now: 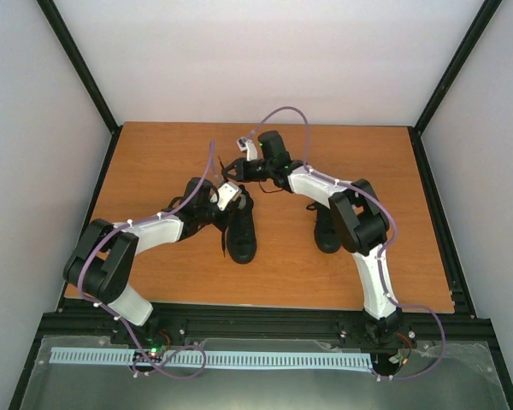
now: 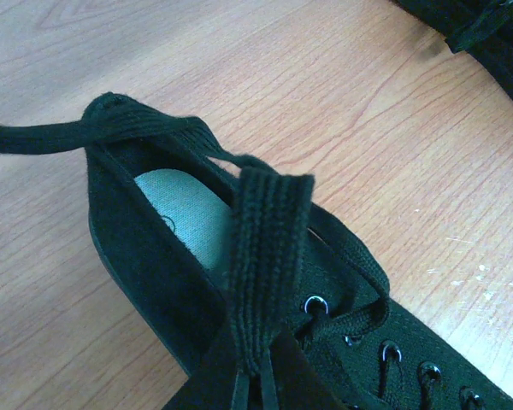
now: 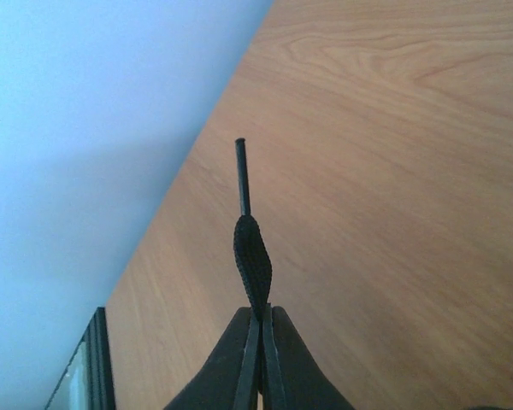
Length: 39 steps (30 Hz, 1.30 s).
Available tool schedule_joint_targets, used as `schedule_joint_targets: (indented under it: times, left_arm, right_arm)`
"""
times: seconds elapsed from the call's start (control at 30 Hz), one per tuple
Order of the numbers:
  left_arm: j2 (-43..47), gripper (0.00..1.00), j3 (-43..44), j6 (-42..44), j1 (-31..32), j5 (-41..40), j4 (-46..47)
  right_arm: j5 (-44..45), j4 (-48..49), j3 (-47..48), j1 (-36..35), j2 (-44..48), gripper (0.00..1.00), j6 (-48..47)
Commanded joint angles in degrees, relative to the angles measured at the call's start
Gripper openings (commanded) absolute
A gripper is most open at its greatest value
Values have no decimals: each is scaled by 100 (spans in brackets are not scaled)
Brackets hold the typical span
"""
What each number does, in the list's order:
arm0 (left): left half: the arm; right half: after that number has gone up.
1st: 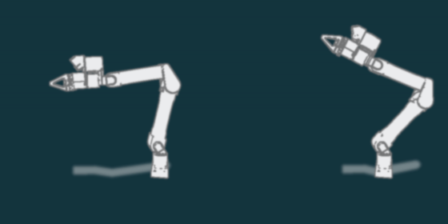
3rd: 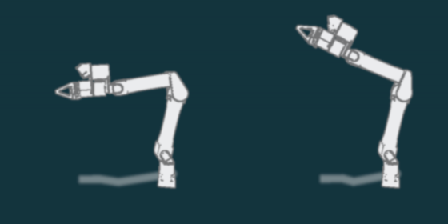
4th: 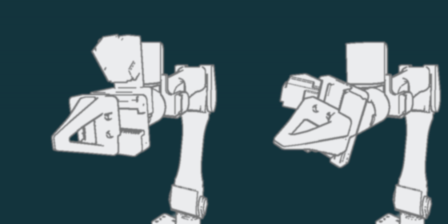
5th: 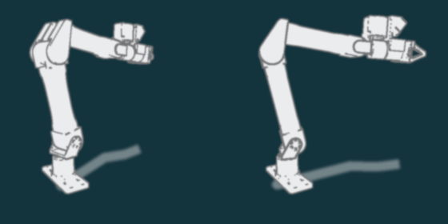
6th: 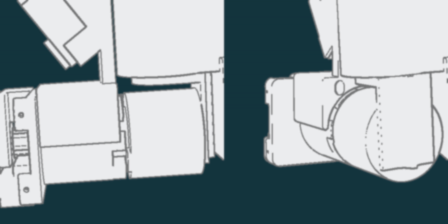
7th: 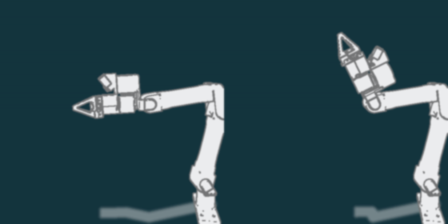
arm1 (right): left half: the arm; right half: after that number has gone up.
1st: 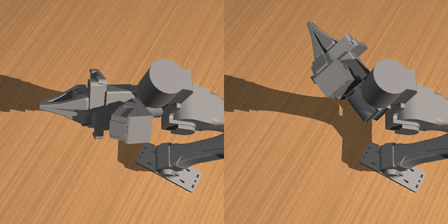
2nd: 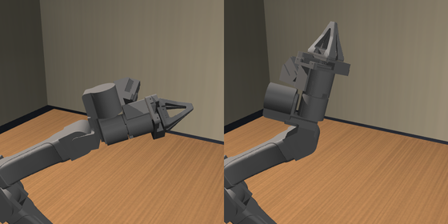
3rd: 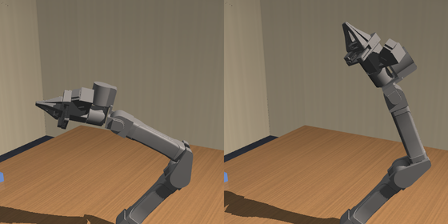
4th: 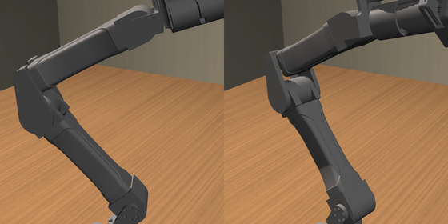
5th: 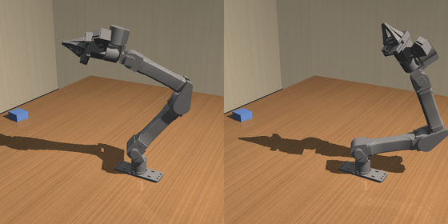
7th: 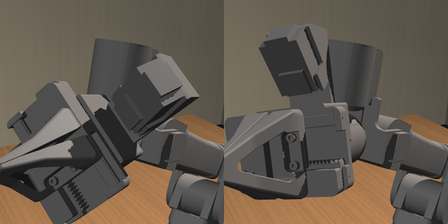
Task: Tie the shoes
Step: Wrap the shoelace around the shoelace.
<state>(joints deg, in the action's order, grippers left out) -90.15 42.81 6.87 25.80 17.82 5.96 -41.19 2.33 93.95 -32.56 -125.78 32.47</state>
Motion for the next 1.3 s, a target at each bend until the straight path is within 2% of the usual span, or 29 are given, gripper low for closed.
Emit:
schedule_joint_targets:
  times: [0.0,0.07,0.17,0.3,0.5,0.67,0.93,1.27]
  left_arm:
    - [154,1,113,128,39,79,63]
    - [140,1,122,124,39,71,62]
    - [123,1,138,121,39,57,62]
    - [107,1,146,117,39,52,52]
    - [96,1,161,112,39,52,28]
    - [84,1,172,111,39,46,27]
    - [51,1,190,104,39,46,11]
    - [34,1,225,95,37,50,-20]
  right_arm:
    - [110,-136,239,-151,-7,5,239]
    - [204,-277,216,-154,43,10,170]
    - [313,-597,255,-154,123,28,-11]
    - [500,-840,200,-159,299,40,-214]
    - [983,-893,-92,-124,740,46,-278]
    - [1310,-117,-1338,7,1564,53,117]
    - [531,1047,-2668,-5,1922,54,848]
    - [256,1404,-2743,-172,1688,54,992]
